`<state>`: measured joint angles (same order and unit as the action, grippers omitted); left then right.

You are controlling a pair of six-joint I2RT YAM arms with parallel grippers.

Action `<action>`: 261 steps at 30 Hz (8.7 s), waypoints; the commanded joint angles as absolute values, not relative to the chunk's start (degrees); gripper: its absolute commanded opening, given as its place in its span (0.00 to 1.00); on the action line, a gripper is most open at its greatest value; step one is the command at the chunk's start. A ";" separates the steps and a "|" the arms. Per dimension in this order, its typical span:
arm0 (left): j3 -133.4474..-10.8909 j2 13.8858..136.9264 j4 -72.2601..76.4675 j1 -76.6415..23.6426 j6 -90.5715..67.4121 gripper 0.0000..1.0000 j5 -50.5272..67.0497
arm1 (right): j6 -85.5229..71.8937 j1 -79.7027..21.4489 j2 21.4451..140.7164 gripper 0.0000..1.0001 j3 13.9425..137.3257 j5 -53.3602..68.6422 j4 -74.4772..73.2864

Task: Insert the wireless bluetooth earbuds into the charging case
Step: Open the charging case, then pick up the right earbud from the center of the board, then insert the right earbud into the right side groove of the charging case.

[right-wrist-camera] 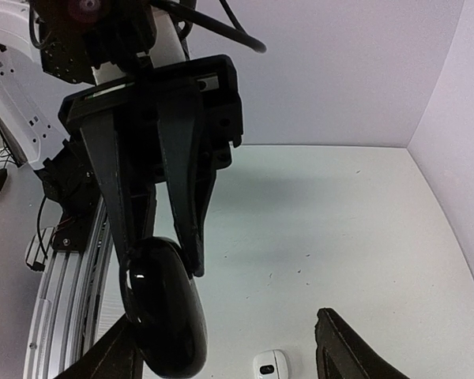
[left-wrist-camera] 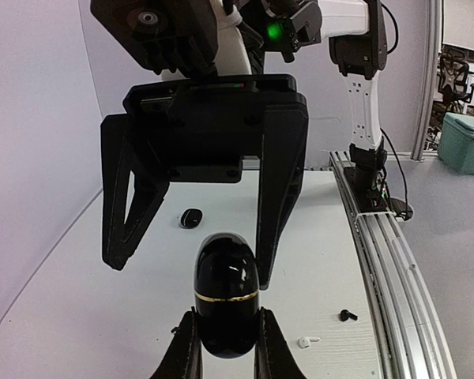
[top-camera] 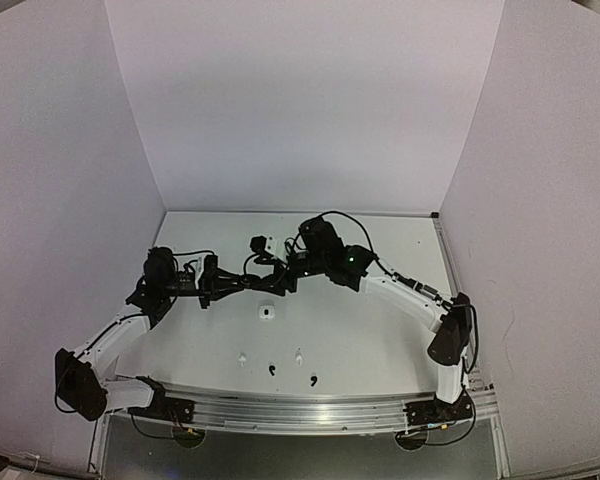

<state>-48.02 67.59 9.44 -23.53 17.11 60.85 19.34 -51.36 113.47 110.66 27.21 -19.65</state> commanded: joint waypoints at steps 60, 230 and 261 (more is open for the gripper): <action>-38.24 64.53 31.58 -23.99 -9.64 0.00 47.79 | 5.56 -47.79 114.05 0.70 117.48 28.19 -18.63; -23.24 63.82 73.76 -22.80 -10.01 0.00 41.86 | 8.24 -68.69 108.20 0.00 99.30 -19.21 12.53; -24.04 63.40 72.07 -22.77 -10.20 0.00 42.52 | 11.19 -67.88 111.53 0.00 101.40 -21.63 11.76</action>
<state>-22.26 64.88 69.15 -22.70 -9.48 41.87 8.71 -67.90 110.39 99.56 -20.13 11.16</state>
